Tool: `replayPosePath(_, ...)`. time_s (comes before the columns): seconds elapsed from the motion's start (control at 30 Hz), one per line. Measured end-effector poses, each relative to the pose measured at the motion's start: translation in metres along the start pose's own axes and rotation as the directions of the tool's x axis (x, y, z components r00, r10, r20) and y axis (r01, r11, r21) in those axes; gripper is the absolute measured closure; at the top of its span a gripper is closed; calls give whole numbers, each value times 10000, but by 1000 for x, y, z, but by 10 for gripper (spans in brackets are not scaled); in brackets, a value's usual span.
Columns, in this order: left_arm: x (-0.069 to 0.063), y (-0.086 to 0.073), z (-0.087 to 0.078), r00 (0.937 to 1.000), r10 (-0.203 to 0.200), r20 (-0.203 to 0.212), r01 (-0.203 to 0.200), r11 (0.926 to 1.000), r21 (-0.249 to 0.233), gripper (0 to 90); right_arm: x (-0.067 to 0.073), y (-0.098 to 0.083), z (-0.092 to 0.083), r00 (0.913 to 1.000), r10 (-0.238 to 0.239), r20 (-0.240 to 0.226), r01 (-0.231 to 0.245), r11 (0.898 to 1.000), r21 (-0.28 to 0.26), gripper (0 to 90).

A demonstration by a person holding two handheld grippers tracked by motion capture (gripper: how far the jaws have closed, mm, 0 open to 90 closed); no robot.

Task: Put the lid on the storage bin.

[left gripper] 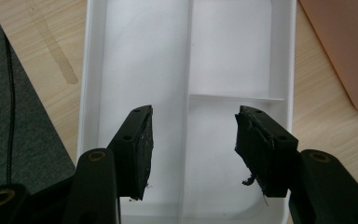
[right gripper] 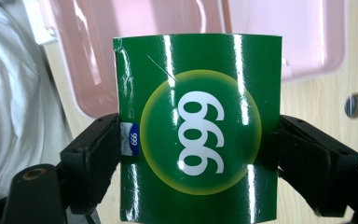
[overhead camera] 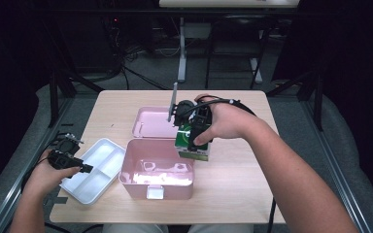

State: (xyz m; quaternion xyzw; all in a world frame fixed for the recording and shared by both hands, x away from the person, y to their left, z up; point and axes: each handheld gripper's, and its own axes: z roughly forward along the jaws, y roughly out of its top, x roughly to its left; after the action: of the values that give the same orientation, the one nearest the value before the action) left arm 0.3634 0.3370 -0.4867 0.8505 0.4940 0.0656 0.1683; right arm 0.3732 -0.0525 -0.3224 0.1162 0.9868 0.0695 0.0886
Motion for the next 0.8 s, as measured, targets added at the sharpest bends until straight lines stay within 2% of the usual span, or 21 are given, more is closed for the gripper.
replayPosePath(0.3,0,0,0,10000,10,4,-10,10000,-17,462,16,25,9,9980,-626,-132,623,9979,-172,173)
replayPosePath(0.57,2,-1,-2,10000,-42,25,42,9999,-145,462,23,39,20,9956,-911,-241,903,9954,-311,172)
replayPosePath(0.8,3,-1,-4,9999,-113,31,114,9997,-235,463,25,44,33,9947,-942,-406,930,9952,-301,172)
